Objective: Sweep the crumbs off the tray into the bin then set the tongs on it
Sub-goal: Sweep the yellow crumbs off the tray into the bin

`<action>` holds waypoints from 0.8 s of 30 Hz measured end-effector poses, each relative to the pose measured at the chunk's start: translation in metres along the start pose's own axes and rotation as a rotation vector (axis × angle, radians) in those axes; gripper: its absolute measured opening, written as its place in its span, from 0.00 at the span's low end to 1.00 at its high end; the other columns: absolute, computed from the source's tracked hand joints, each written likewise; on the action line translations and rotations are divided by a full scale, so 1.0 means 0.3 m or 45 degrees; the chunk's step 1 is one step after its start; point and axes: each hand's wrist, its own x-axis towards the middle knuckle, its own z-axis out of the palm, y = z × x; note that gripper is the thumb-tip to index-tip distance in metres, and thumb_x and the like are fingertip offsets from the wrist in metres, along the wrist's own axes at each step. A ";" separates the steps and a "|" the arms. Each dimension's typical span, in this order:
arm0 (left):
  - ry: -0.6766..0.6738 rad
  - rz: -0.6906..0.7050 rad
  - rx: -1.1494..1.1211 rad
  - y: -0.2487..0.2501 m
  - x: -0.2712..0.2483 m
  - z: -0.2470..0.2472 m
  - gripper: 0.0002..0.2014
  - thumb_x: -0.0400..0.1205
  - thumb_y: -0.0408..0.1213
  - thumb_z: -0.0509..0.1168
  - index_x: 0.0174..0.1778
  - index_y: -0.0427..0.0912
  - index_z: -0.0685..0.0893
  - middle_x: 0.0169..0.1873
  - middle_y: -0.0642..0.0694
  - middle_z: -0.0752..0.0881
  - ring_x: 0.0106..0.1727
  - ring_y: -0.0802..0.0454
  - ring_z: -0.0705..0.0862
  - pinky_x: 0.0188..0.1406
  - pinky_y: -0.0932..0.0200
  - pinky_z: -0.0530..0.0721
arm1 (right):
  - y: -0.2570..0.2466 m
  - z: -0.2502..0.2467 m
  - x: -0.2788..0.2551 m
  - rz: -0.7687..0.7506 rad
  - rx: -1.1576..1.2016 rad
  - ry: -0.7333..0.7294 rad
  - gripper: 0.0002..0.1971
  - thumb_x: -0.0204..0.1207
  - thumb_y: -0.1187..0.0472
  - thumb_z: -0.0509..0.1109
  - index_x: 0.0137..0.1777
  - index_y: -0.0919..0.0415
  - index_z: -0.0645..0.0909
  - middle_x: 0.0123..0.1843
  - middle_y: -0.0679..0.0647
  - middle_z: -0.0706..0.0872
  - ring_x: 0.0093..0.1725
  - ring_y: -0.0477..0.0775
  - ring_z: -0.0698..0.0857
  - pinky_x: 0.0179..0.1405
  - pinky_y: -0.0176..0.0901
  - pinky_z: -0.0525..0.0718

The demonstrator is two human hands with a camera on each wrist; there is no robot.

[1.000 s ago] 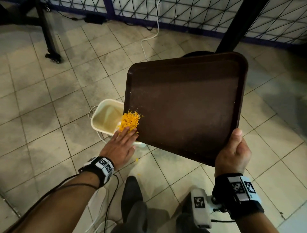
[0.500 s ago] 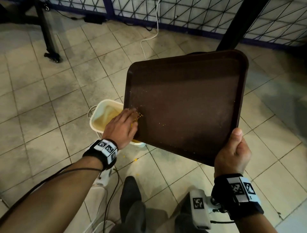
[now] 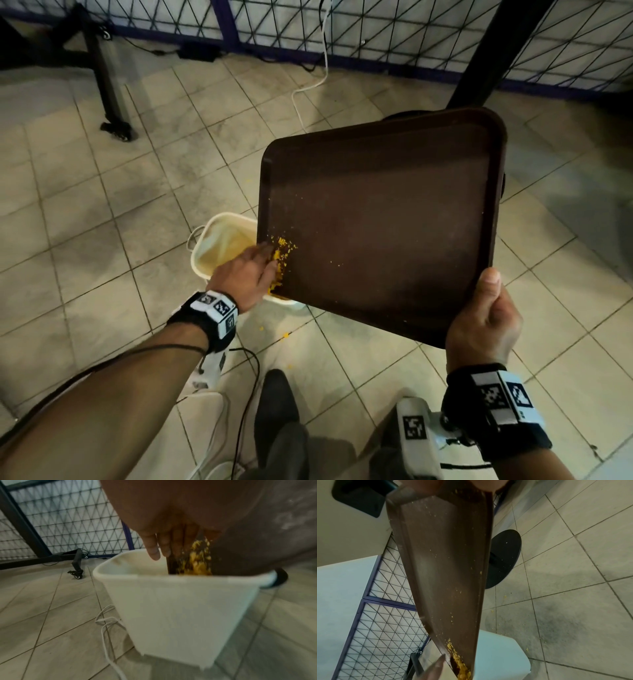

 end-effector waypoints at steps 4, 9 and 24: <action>0.170 -0.036 -0.133 0.041 0.172 -0.075 0.29 0.89 0.54 0.47 0.87 0.52 0.52 0.87 0.51 0.50 0.81 0.43 0.68 0.73 0.43 0.75 | 0.002 0.002 -0.006 0.038 -0.026 0.002 0.24 0.89 0.47 0.52 0.30 0.53 0.67 0.28 0.49 0.67 0.24 0.40 0.68 0.25 0.34 0.66; 0.037 -0.046 -0.217 0.106 0.278 -0.099 0.32 0.89 0.47 0.50 0.87 0.51 0.44 0.87 0.52 0.41 0.83 0.42 0.64 0.76 0.45 0.72 | 0.011 -0.003 0.003 0.059 -0.029 0.025 0.24 0.89 0.48 0.52 0.31 0.54 0.69 0.28 0.48 0.69 0.24 0.37 0.70 0.23 0.27 0.67; 0.093 0.151 -0.221 0.329 0.012 0.082 0.36 0.87 0.64 0.40 0.87 0.51 0.38 0.85 0.54 0.34 0.85 0.58 0.38 0.82 0.56 0.40 | 0.023 -0.008 0.001 0.070 -0.042 -0.003 0.25 0.88 0.44 0.51 0.32 0.57 0.70 0.30 0.51 0.71 0.27 0.42 0.69 0.29 0.39 0.69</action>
